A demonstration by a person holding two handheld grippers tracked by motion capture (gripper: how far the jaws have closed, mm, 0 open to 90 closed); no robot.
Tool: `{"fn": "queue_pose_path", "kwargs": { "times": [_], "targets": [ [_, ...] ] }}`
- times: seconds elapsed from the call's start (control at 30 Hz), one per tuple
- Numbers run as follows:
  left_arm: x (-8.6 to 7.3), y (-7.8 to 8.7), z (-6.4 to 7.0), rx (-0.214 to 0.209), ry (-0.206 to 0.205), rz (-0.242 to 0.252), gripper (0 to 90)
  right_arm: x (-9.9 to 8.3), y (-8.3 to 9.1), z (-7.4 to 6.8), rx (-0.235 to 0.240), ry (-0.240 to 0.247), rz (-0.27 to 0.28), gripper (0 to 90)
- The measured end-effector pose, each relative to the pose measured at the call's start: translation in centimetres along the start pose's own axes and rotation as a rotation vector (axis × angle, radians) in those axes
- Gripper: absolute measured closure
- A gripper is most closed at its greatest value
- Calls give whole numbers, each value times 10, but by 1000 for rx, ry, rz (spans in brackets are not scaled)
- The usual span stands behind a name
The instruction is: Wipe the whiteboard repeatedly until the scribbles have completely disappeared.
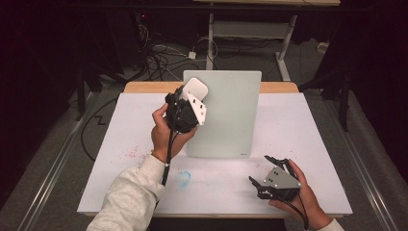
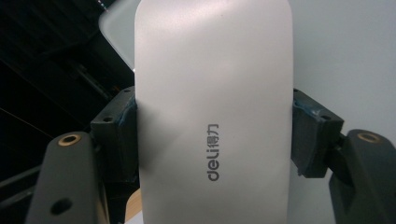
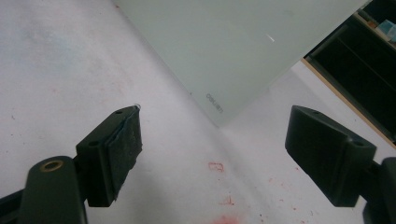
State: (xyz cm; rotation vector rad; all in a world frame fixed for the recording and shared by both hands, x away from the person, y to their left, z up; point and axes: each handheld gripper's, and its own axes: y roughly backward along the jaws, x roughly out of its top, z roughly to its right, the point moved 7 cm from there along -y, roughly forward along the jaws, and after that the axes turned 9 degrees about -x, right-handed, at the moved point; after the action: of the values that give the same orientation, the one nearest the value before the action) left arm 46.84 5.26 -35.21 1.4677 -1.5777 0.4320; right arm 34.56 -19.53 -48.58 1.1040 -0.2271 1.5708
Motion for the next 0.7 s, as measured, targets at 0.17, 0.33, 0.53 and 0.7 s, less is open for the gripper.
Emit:
{"fn": "queue_pose_path", "kwargs": {
  "times": [0.17,0.33,0.53,0.7],
  "targets": [
    [1,-3,5,-5,-24,-12,287,0,0,1,1,0,0,193],
    [-18,-2,17,-23,-30,-20,287,-1,1,0,4,0,0,193],
    [-51,0,42,-45,-88,-62,287,-1,0,-1,6,7,-3,194],
    [-73,2,60,-56,-178,-114,287,0,0,-3,9,16,-2,194]
  ]
}}
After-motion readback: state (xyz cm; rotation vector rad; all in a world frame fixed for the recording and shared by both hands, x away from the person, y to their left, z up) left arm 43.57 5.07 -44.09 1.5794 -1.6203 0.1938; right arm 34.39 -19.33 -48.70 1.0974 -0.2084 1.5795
